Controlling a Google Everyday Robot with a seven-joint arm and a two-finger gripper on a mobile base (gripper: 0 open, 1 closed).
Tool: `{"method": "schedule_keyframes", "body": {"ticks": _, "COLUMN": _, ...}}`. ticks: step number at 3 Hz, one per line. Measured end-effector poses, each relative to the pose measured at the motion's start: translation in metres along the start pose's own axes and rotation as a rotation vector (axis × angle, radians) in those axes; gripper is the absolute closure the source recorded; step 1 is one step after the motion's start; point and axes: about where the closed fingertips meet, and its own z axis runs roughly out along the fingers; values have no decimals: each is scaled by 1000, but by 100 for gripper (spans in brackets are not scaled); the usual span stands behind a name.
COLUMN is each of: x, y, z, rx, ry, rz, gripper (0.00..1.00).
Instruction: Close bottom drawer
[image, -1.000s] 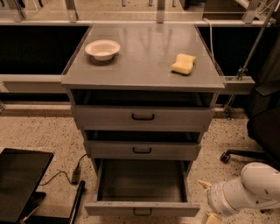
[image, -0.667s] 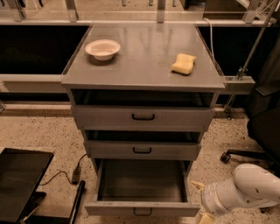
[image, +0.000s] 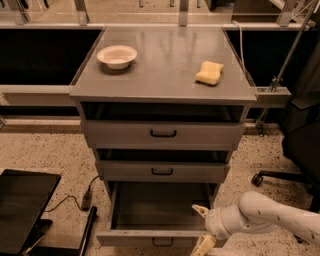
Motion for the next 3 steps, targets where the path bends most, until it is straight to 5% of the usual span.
{"method": "schedule_keyframes", "body": {"ticks": 2, "x": 6, "y": -2, "z": 18, "rx": -24, "ry": 8, "rz": 15, "gripper": 0}}
{"method": "schedule_keyframes", "body": {"ticks": 3, "x": 23, "y": -17, "z": 55, "rx": -45, "ry": -14, "rz": 71, "gripper": 0}}
